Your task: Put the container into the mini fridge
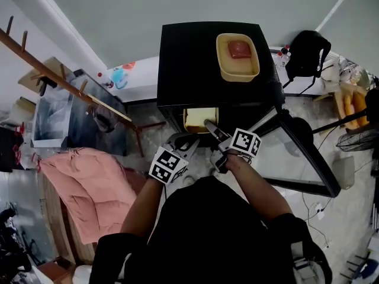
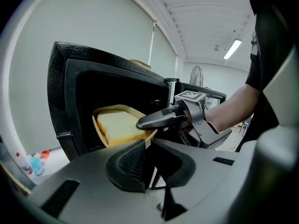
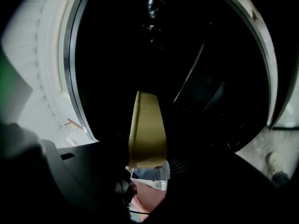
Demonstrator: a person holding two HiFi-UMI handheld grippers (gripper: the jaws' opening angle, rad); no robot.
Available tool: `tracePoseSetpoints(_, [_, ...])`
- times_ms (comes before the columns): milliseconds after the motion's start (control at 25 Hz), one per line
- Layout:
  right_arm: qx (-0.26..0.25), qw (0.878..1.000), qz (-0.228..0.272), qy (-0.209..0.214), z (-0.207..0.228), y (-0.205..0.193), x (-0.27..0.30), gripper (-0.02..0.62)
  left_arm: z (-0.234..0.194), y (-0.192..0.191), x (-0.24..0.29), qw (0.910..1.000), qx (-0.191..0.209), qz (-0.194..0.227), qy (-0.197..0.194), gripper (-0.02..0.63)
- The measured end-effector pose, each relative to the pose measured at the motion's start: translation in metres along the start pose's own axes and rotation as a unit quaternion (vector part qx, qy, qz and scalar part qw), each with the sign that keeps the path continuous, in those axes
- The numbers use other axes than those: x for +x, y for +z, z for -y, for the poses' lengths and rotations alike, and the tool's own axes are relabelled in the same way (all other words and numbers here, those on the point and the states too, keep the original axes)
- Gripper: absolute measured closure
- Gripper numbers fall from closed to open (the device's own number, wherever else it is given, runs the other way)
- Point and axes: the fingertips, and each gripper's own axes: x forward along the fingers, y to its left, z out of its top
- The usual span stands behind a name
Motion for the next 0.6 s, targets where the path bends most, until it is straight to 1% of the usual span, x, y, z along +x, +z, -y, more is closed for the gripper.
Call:
tracePoseSetpoints(120, [-0.043, 0.999, -0.016, -0.02, -0.003, 0.006, 0.007, 0.367, -0.004, 0.005, 0.001, 0.9998, -0.013, 0.012, -0.001, 0.555])
tracePoseSetpoints(240, [-0.056, 0.998, -0.012, -0.024, -0.006, 0.014, 0.015, 0.367, -0.008, 0.007, 0.003, 0.9997, -0.017, 0.019, -0.002, 0.555])
tracePoseSetpoints(320, [-0.047, 0.998, -0.008, -0.029, -0.005, 0.019, 0.02, 0.365, -0.011, 0.01, 0.006, 0.9997, -0.013, 0.022, 0.001, 0.555])
tracePoseSetpoints(520, [-0.008, 1.0, 0.002, -0.03, -0.003, 0.023, 0.031, 0.364, -0.021, 0.016, 0.01, 0.9996, -0.006, 0.025, 0.012, 0.555])
tracePoseSetpoints(600, [-0.005, 1.0, -0.001, -0.028, -0.005, 0.023, 0.032, 0.347, -0.023, 0.018, 0.011, 0.9996, -0.005, 0.026, 0.013, 0.555])
